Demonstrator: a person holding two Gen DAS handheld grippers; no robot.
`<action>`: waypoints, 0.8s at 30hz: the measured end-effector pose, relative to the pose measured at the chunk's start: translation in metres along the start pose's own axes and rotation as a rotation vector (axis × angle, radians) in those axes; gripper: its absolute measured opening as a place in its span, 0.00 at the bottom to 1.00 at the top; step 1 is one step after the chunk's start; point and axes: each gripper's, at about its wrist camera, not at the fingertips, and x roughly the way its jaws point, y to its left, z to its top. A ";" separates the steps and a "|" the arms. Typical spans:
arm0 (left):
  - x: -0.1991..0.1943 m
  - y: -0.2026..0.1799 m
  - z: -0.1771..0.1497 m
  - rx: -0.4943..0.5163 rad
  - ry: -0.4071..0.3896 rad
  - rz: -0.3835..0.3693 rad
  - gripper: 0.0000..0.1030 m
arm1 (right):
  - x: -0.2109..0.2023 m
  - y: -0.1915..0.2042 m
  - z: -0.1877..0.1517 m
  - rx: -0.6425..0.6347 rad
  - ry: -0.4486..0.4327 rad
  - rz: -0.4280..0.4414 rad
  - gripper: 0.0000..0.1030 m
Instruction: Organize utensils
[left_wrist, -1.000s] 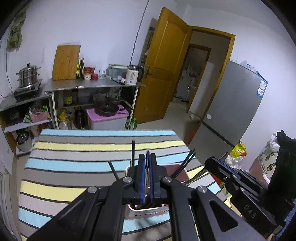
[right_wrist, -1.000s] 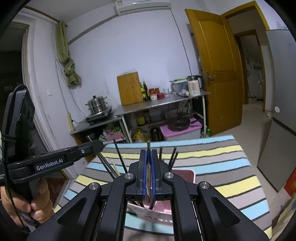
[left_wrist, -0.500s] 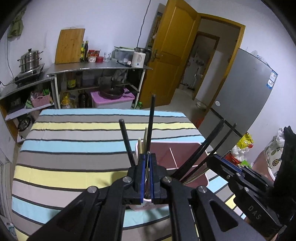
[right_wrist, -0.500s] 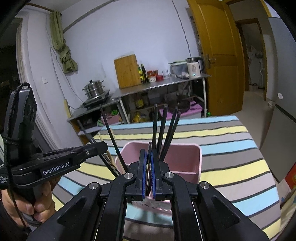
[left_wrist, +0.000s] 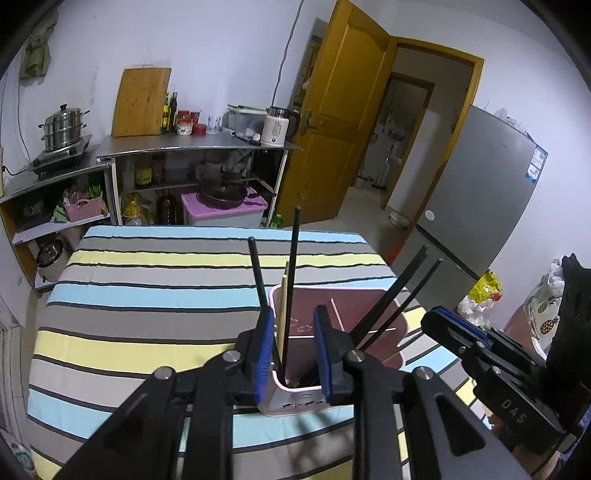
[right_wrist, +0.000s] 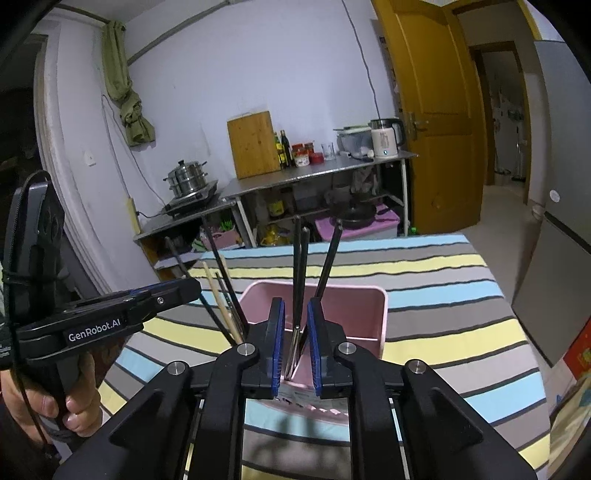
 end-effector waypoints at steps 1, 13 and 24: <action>-0.003 0.000 0.000 -0.002 -0.006 -0.003 0.23 | -0.004 0.000 0.001 -0.001 -0.005 -0.001 0.12; -0.041 -0.004 -0.036 0.008 -0.084 0.031 0.29 | -0.052 0.004 -0.038 -0.012 -0.062 -0.042 0.13; -0.058 -0.016 -0.110 0.053 -0.086 0.054 0.29 | -0.079 0.015 -0.100 -0.014 -0.093 -0.056 0.13</action>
